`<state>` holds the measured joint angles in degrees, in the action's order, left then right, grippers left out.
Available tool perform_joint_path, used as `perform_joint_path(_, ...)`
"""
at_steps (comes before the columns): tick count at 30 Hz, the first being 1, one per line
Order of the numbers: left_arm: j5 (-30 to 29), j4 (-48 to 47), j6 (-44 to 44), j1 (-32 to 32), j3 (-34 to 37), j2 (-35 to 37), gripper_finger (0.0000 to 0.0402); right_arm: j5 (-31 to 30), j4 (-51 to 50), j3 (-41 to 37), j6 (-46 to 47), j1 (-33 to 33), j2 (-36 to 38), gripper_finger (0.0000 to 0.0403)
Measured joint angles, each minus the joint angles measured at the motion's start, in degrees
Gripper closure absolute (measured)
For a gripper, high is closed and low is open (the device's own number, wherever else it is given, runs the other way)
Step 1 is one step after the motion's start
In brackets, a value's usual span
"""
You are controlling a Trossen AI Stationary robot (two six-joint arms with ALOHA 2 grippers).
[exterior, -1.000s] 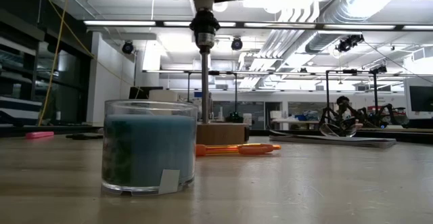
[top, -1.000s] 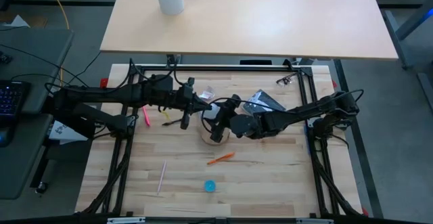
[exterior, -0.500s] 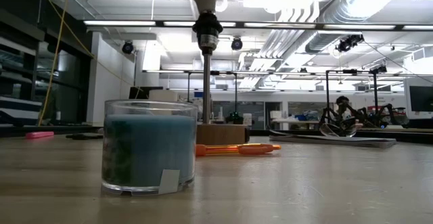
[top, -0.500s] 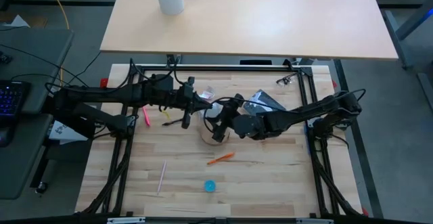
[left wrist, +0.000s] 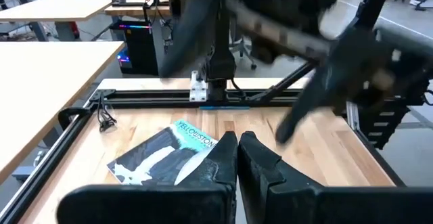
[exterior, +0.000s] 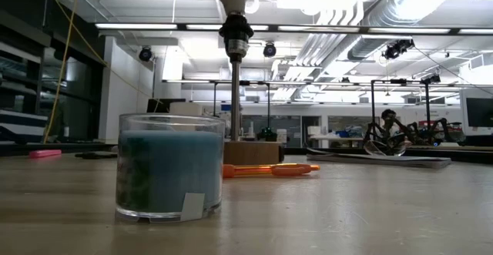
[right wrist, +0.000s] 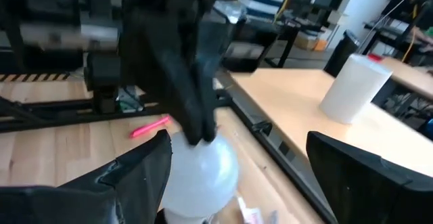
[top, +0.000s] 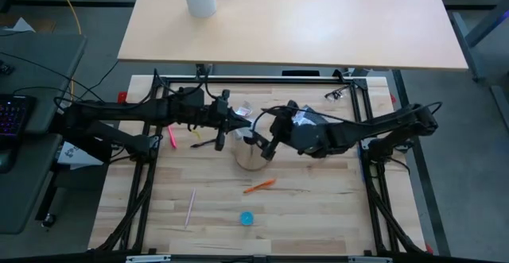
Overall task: Screw lightbulb
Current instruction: Insert the light bulb into the lamp
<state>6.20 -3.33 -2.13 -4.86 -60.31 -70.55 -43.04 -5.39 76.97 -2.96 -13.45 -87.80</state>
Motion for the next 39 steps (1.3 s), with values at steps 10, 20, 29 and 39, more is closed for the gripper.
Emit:
perform_joint_path(10, 1.21, 5.13, 0.55, 0.09, -0.01, -2.83, 0.0401, -2.32, -1.01, 0.02, -1.16, 0.00, 5.67, 0.0071)
perform_joint_path(20, 1.18, 4.56, 0.48, 0.09, 0.04, -2.74, 0.0401, -2.57, -2.74, 0.07, -1.16, 0.00, 6.59, 0.0071)
perform_joint_path(29, -0.59, 4.85, 0.40, 0.00, 0.04, -2.61, 0.0401, -2.72, -3.03, 0.07, -1.16, 0.00, 6.59, 0.0071)
perform_joint_path(39, -1.68, 6.68, -0.02, 0.00, 0.04, -2.52, 0.0401, -2.78, -3.02, 0.07, -1.16, 0.00, 6.60, 0.0071)
